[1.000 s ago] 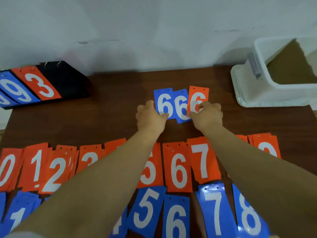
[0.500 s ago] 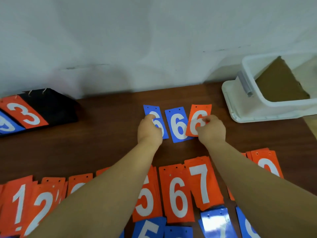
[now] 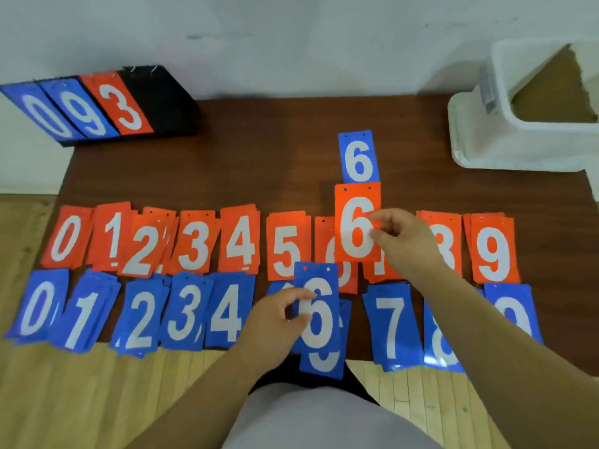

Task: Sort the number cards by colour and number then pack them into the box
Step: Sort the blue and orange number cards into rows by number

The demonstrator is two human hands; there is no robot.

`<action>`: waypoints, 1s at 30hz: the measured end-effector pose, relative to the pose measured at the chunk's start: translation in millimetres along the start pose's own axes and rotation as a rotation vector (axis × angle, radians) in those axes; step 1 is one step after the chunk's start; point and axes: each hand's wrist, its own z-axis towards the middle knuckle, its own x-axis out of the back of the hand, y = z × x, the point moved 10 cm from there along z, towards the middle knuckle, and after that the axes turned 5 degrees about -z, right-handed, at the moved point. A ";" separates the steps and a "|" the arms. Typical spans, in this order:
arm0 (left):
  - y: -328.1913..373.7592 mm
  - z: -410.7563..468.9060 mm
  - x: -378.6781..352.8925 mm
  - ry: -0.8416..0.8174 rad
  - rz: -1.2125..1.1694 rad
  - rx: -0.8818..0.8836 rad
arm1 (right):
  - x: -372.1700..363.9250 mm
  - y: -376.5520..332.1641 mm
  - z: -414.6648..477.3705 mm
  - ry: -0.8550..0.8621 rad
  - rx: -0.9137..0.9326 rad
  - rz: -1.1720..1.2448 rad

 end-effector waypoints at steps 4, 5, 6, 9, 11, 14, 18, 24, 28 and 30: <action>-37.9 -17.7 -24.6 -0.037 0.165 0.024 | -38.7 5.6 -12.0 -0.096 0.072 -0.135; -43.3 -18.3 -29.5 -0.046 0.197 0.015 | -46.2 7.9 -12.3 -0.107 0.077 -0.162; -47.0 -18.4 -33.8 -0.049 0.221 0.006 | -52.8 10.1 -12.2 -0.114 0.083 -0.190; -56.5 -12.0 -42.1 -0.043 0.324 -0.021 | -69.6 17.1 -10.7 -0.120 0.109 -0.319; -60.4 -7.2 -49.4 -0.062 0.443 -0.050 | -78.3 21.9 -10.6 -0.124 0.126 -0.437; -56.1 -1.7 -54.1 -0.046 0.670 -0.143 | -79.5 24.4 -6.4 -0.080 0.128 -0.606; -50.9 -0.8 -51.6 0.027 0.815 -0.202 | -80.0 19.7 -4.5 -0.065 0.103 -0.753; -34.2 2.3 -26.4 0.079 0.660 -0.205 | -66.8 4.7 -23.1 -0.063 0.032 -0.638; 5.5 23.1 18.8 0.214 0.456 -0.215 | -29.5 -9.2 -23.7 0.024 -0.010 -0.470; 30.3 46.6 34.1 0.236 0.389 -0.219 | -13.7 -15.1 -13.0 0.059 -0.001 -0.444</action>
